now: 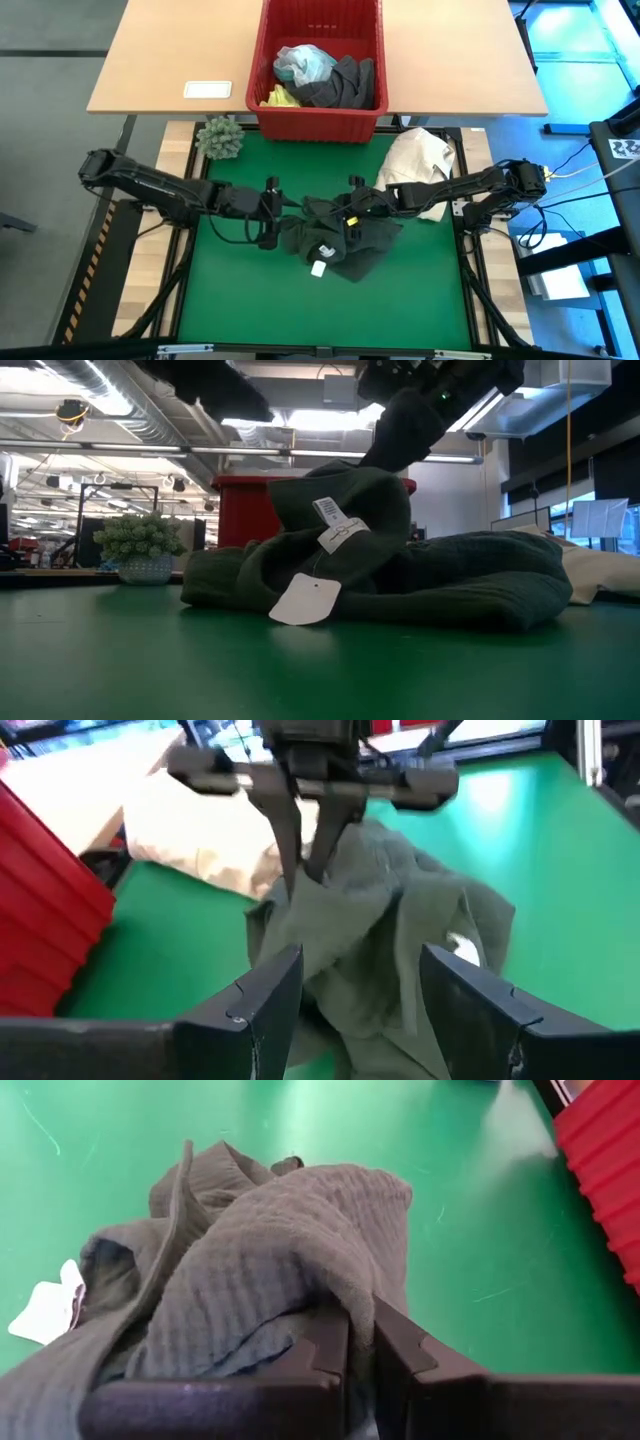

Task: Fold Laundry from Bin
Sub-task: Fold the dark green polo

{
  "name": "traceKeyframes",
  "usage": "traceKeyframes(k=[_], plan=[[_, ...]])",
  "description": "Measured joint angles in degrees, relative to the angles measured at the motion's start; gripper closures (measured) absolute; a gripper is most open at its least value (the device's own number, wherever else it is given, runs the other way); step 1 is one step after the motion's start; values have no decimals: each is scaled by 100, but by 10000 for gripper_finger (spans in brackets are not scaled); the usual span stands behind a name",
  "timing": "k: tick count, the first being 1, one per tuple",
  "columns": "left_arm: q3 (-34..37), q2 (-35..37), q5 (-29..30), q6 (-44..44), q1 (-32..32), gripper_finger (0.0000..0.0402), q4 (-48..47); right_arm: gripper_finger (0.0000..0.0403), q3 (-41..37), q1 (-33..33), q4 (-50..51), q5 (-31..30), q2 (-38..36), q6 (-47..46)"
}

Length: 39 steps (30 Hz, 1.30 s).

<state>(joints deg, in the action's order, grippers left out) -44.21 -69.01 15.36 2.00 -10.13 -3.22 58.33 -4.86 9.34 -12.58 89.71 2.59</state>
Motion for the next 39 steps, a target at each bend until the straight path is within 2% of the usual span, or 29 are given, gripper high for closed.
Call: traceKeyframes(k=[4, 10, 16, 30, 39], plan=[[0, -308, -134, 236, -11, 205, -15, 379, 0, 0, -2, -79, 0, -39], [0, -637, -109, 664, -11, 205, 97, 379, 0, 2, 32, -664, 0, -85], [0, -817, -144, 1018, -10, 205, 635, 379, 0, 2, 31, -804, 0, -85], [0, -829, -151, 1213, 33, 205, 693, 379, -4, 2, 121, -1747, 0, -387], [0, -829, -151, 1215, 49, 205, 669, 379, -4, 2, 114, -1786, 0, -428]])
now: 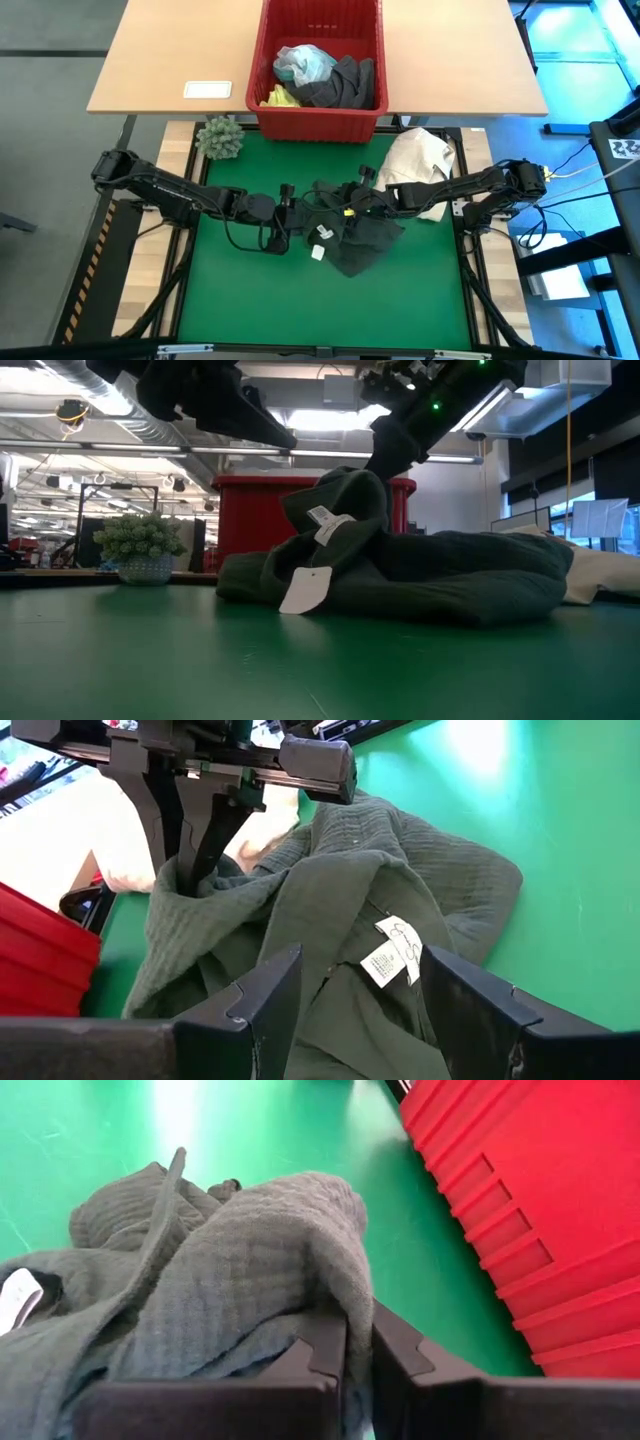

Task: Fold Laundry from Bin
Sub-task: Fold the dark green polo

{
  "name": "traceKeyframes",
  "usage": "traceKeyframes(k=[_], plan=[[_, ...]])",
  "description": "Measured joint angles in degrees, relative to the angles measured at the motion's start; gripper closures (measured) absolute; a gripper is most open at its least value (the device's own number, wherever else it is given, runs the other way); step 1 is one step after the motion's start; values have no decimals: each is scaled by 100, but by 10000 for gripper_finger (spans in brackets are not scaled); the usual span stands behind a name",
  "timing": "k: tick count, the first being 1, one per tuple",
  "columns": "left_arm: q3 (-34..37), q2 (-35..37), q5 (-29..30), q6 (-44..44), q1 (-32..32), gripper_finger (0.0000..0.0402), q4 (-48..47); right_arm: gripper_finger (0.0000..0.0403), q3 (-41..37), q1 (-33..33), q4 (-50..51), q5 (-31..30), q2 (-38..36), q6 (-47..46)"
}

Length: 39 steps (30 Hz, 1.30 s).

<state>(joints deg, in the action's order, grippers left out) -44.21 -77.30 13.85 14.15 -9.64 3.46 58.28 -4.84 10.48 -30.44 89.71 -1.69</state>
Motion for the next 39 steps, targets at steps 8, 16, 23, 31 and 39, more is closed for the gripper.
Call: traceKeyframes(k=[8, 16, 23, 31, 39], plan=[[-1, 0, 0, -36, 25, 205, 2, 379, 0, 0, 9, 3, 13, -282], [0, 0, 131, -317, 133, 206, 52, 379, 0, 0, 9, 108, 15, -323], [-2, 2, 205, -323, 149, 195, 52, 379, 0, -7, 11, 232, 15, -425], [-2, 2, 171, -312, 150, 173, 133, 379, 0, -7, 13, 306, 15, -433], [-2, 4, -432, -486, 25, 167, 249, 364, 0, -4, 39, 306, 15, -408]])
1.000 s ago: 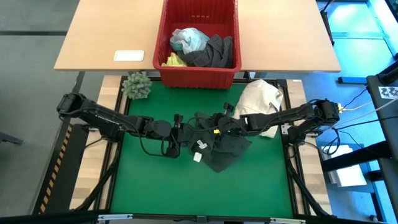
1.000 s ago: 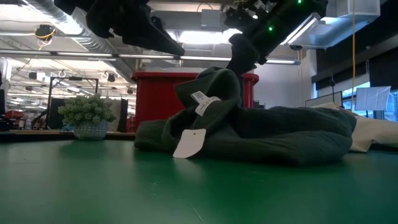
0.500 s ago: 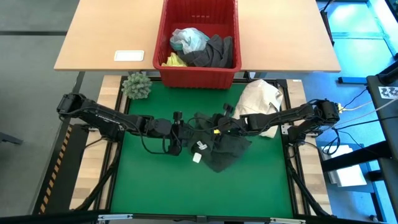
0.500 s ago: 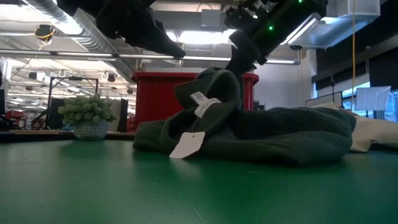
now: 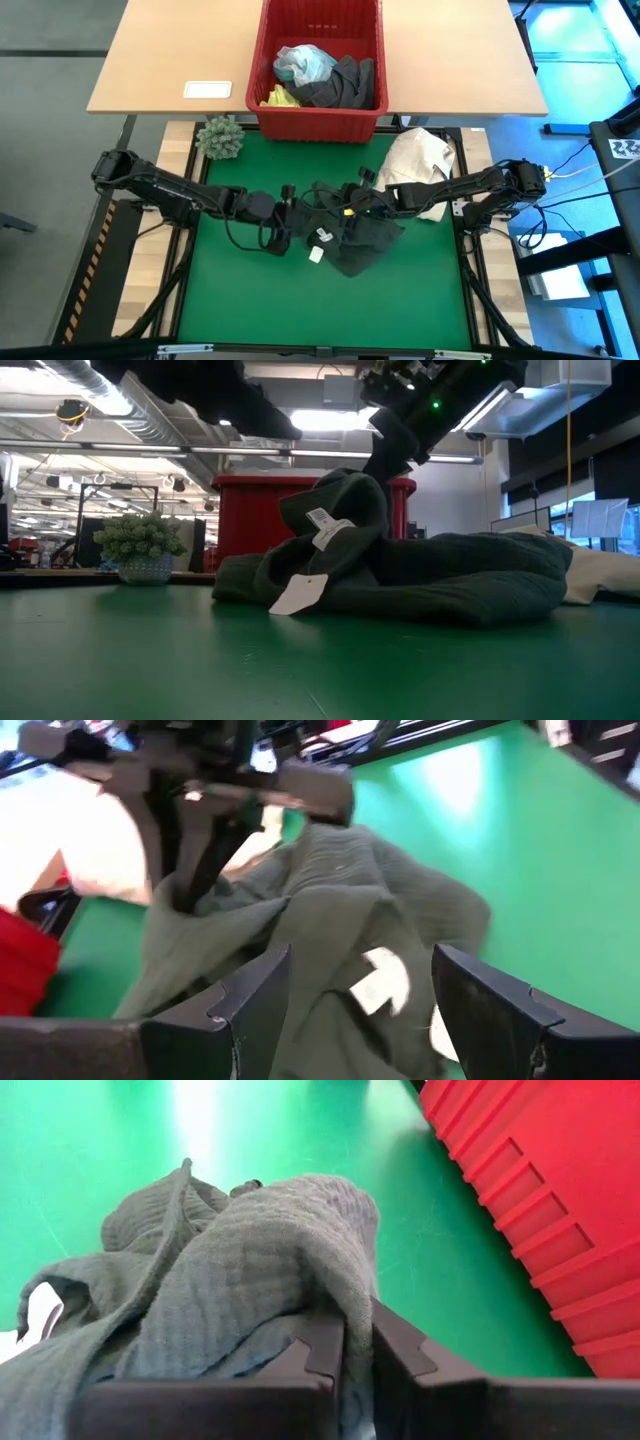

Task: Fold Laundry from Bin
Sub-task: Fold the dark green polo

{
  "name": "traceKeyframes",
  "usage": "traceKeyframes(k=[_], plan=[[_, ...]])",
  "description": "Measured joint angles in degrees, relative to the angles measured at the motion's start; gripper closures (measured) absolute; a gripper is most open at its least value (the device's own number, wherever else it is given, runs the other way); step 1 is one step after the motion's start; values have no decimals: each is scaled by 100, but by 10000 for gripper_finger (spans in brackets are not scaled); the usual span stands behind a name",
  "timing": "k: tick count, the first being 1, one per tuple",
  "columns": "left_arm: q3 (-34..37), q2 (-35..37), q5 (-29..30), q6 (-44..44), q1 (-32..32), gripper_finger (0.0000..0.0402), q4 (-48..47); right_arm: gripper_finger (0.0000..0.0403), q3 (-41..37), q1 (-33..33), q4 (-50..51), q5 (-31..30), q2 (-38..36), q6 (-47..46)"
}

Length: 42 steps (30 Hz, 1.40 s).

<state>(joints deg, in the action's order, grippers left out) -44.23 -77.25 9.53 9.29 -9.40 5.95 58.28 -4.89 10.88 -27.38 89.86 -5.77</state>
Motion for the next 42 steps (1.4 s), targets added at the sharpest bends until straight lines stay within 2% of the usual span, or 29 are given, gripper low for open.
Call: traceKeyframes(k=[11, 17, 27, 32, 36, 42], plan=[[-9, -132, 43, -19, -194, 167, -59, 224, 0, 0, 443, 2, -63, 128], [-9, -402, 26, -62, -194, 166, -40, 178, 0, 0, 583, 170, -458, 139], [-9, -551, 21, -85, -194, 166, -65, 169, 9, -2, 214, 1666, -621, 339], [-9, -551, -1, -180, -217, 166, -114, 169, 9, -2, -29, 1815, -608, 562], [-9, -551, -1, -218, -298, 166, -134, 169, 9, -2, -362, 2169, -503, 797], [-4, -551, 20, -290, -386, 166, -346, 169, 9, -217, -875, 2444, -60, 1288]])
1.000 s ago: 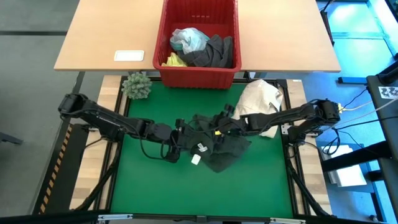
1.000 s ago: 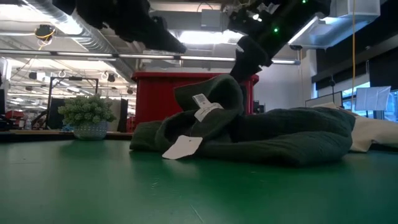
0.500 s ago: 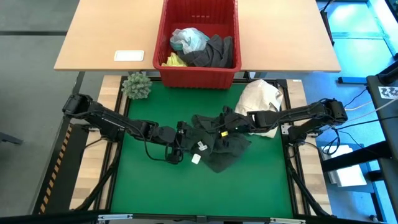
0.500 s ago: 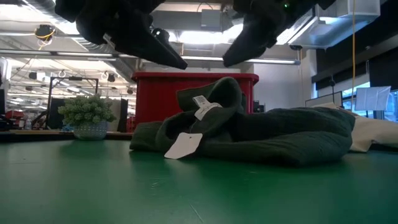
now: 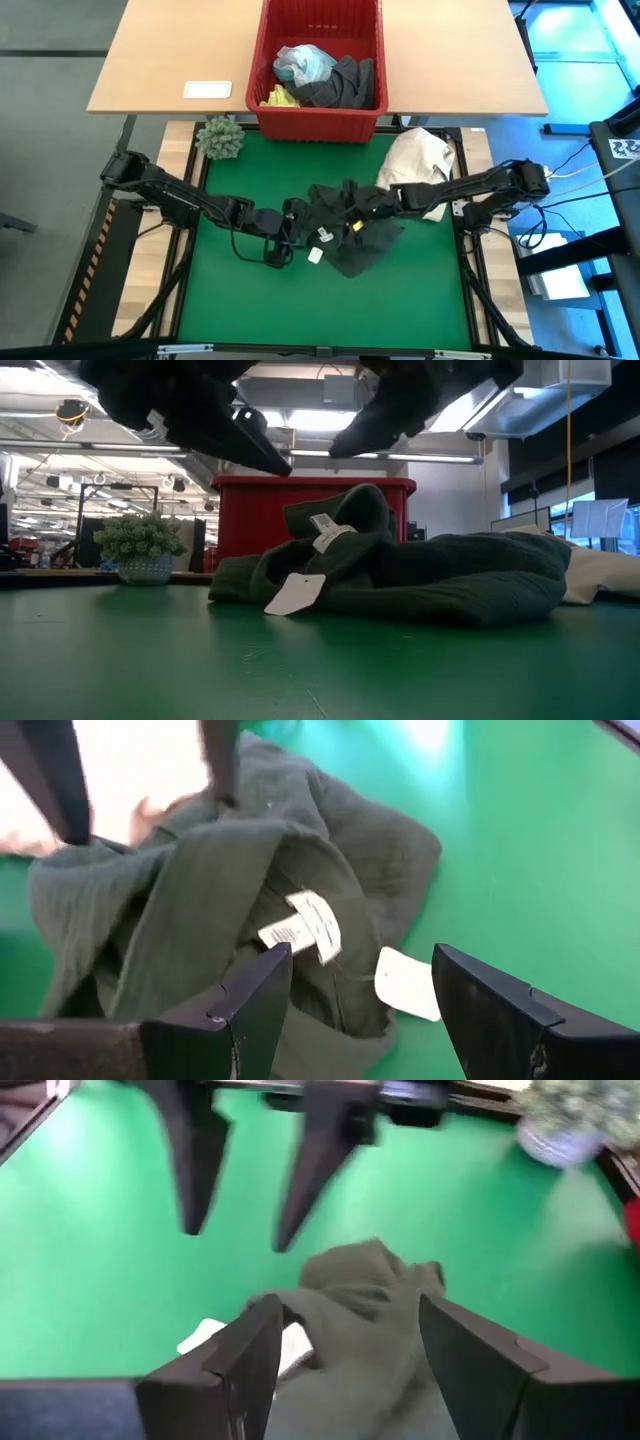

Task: Fold Laundry from Bin
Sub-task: Fold the dark green polo

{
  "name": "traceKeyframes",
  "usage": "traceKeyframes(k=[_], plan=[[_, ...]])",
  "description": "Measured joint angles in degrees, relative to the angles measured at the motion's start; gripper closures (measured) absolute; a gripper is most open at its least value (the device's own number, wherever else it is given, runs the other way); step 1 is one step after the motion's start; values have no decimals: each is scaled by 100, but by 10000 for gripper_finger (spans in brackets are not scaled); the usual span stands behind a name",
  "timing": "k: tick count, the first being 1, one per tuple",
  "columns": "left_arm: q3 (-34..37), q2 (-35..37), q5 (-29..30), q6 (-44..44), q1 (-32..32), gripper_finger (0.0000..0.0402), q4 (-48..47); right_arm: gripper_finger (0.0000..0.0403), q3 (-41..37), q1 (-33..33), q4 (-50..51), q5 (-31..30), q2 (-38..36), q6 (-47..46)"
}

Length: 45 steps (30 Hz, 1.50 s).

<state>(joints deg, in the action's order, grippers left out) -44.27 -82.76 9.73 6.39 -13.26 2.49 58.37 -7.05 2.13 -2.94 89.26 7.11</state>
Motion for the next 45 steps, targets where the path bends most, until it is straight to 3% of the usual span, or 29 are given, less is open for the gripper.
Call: traceKeyframes(k=[17, 36, 45], plan=[[2, 2, 25, -333, -4, 166, -220, 169, -1, -268, -274, -246, 658, 488], [4, 1, 203, -603, -4, 166, -325, 169, -4, -268, -43, -276, 742, 477], [4, -323, 284, -740, -4, 166, -348, 169, -4, -266, 133, -1001, 742, 523]])
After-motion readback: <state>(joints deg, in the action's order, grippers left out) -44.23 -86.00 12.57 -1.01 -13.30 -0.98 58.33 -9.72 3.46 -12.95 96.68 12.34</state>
